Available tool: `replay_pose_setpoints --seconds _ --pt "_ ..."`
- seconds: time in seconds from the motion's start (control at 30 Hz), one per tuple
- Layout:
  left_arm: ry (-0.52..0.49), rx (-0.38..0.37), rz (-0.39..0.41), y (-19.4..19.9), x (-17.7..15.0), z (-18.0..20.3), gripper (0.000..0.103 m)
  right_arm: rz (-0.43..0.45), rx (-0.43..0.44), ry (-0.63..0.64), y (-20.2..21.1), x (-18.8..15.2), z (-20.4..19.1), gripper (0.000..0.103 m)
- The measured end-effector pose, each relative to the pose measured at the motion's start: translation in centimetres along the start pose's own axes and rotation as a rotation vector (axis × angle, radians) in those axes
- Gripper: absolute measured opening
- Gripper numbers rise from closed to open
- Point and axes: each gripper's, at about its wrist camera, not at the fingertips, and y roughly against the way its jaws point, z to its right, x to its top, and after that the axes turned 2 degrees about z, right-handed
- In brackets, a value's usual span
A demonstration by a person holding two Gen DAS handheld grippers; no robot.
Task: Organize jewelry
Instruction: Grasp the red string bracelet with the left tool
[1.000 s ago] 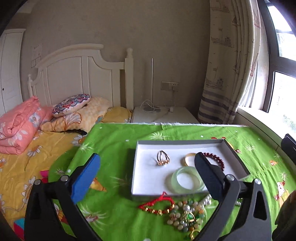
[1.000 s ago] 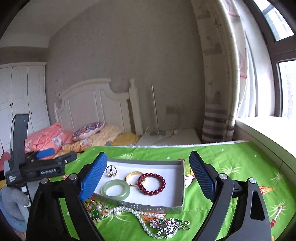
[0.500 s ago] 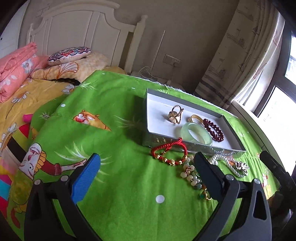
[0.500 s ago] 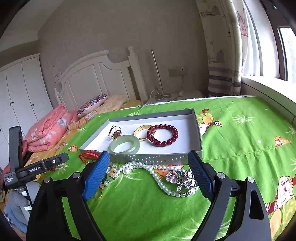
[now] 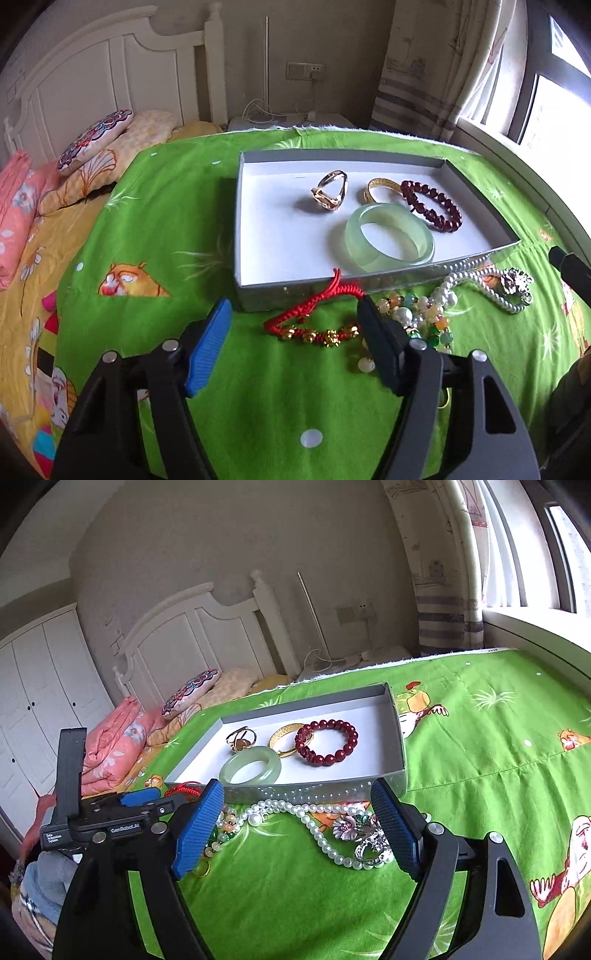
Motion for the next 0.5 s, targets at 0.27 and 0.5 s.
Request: replay_pose_setpoints --seconds 0.27,0.5 --pt "0.095 -0.032 0.067 2.2 -1.6 -2.7 0.005 0.013 0.025 0.001 0.1 0.6 -0.1 0.079" --pt "0.204 -0.172 0.136 7.1 -4.8 -4.8 0.005 0.005 0.040 0.004 0.1 0.7 -0.4 0.075"
